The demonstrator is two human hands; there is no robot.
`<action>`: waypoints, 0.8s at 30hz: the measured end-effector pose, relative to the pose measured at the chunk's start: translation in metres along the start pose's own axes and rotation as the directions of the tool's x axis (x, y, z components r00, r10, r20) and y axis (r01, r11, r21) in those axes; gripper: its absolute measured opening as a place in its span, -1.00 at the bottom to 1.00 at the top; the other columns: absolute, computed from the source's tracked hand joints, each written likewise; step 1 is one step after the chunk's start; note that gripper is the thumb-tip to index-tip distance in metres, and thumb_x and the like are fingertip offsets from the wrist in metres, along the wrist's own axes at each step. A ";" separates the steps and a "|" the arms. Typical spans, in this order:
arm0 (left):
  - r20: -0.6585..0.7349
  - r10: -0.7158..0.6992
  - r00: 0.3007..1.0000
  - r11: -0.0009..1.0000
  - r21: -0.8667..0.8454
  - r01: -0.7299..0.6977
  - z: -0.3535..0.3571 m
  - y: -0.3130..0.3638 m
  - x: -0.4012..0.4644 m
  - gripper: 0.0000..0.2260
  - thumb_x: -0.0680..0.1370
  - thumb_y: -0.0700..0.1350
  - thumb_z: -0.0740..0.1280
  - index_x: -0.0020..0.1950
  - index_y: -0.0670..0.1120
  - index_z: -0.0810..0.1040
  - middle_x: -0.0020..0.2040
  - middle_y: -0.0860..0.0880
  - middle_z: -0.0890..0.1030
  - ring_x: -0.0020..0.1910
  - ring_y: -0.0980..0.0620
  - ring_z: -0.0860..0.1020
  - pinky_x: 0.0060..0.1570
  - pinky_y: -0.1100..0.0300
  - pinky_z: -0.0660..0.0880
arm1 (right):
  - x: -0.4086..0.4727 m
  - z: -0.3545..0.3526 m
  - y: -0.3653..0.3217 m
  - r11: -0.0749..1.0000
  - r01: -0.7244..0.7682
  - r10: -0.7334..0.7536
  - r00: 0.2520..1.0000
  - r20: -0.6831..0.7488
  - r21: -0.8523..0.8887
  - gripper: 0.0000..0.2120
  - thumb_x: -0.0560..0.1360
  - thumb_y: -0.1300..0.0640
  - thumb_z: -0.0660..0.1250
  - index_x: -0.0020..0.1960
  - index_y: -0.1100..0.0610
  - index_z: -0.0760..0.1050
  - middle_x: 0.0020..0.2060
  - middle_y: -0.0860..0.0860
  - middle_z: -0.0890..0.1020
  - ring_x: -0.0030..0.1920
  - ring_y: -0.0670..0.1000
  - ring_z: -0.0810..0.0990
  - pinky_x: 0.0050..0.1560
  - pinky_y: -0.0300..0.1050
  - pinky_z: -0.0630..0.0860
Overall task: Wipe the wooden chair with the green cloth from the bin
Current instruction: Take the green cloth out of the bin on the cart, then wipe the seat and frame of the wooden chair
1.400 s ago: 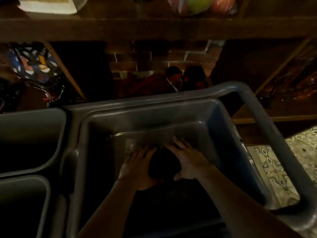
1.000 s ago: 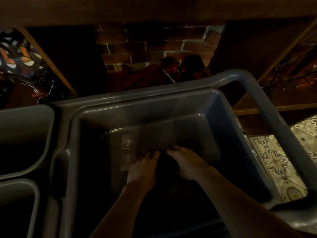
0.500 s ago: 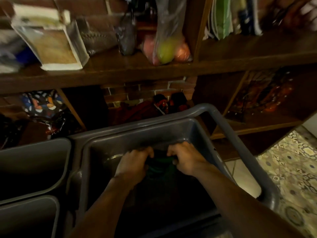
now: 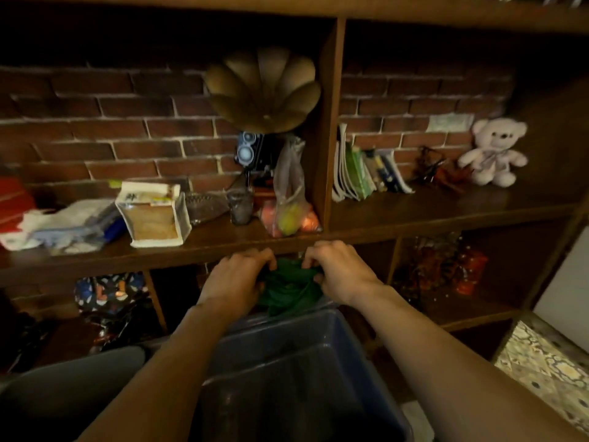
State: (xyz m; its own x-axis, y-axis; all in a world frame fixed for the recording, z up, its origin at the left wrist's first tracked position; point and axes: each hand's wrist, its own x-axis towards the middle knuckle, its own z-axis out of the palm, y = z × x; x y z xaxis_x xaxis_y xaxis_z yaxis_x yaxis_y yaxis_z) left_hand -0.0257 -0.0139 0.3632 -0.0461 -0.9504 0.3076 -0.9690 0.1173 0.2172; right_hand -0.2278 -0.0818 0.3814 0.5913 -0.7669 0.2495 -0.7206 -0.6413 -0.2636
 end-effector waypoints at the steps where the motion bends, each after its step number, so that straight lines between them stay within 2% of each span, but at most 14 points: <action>1: -0.021 0.014 1.000 1.000 -0.006 -0.014 -0.012 0.003 0.003 -0.67 0.45 -0.19 0.42 0.09 0.13 0.43 0.12 0.06 0.58 0.09 -0.08 0.56 0.03 0.01 0.47 | 0.001 -0.012 -0.004 1.000 -0.002 0.002 1.000 -0.030 -0.008 -0.69 0.40 0.28 0.44 0.01 -0.07 0.54 0.14 0.03 0.57 0.15 0.15 0.54 0.11 0.06 0.52; 4: -0.079 0.047 0.996 0.999 0.020 -0.045 -0.044 0.011 0.012 -0.68 0.46 -0.17 0.41 0.08 0.14 0.41 0.10 0.04 0.58 0.05 -0.12 0.57 -0.02 0.00 0.48 | 0.004 -0.046 -0.015 0.999 -0.001 -0.002 0.997 -0.080 -0.038 -0.69 0.41 0.29 0.45 0.03 -0.05 0.56 0.12 0.05 0.58 0.11 0.17 0.56 0.02 0.03 0.55; 13: -0.146 0.189 0.971 0.982 0.022 -0.188 -0.086 0.035 0.033 -0.69 0.47 -0.18 0.43 0.10 0.10 0.43 0.14 0.01 0.58 0.10 -0.14 0.55 0.03 -0.06 0.49 | -0.011 -0.101 -0.026 0.991 -0.048 0.025 0.983 -0.185 -0.122 -0.71 0.41 0.33 0.44 0.02 0.00 0.56 0.09 0.02 0.58 0.11 0.13 0.54 0.07 0.05 0.53; 19: -0.122 0.304 0.945 0.952 -0.003 -0.306 -0.069 0.069 0.052 -0.69 0.49 -0.16 0.44 0.09 0.12 0.42 0.13 0.01 0.56 0.12 -0.14 0.54 0.05 -0.07 0.49 | -0.043 -0.116 -0.004 0.965 -0.202 0.169 0.967 -0.193 -0.168 -0.72 0.44 0.31 0.43 0.04 0.00 0.54 0.12 0.04 0.56 0.12 0.12 0.52 0.04 0.02 0.51; 22: -0.136 0.394 0.909 0.914 -0.046 -0.403 -0.052 0.097 0.063 -0.69 0.48 -0.17 0.45 0.09 0.12 0.43 0.10 0.01 0.57 0.10 -0.14 0.56 0.01 -0.02 0.49 | -0.071 -0.124 0.014 0.933 -0.300 0.262 0.944 -0.201 -0.196 -0.72 0.43 0.30 0.43 0.03 -0.02 0.53 0.10 0.03 0.57 0.11 0.13 0.53 0.04 0.06 0.51; 24: -0.138 0.455 0.880 0.881 -0.073 -0.467 -0.039 0.123 0.068 -0.69 0.48 -0.17 0.45 0.06 0.14 0.41 0.08 0.04 0.56 0.08 -0.12 0.56 0.00 -0.03 0.50 | -0.095 -0.129 0.027 0.899 -0.381 0.330 0.913 -0.239 -0.214 -0.70 0.39 0.30 0.44 0.02 -0.02 0.54 0.10 0.03 0.58 0.11 0.14 0.54 0.02 0.01 0.50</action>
State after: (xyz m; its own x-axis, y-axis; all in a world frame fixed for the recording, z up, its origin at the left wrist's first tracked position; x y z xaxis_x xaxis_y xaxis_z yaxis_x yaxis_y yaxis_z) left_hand -0.1386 -0.0533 0.4468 -0.4480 -0.7431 0.4972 -0.8145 0.5685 0.1158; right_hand -0.3501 -0.0227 0.4706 0.2153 -0.9062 0.3639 -0.9511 -0.2791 -0.1323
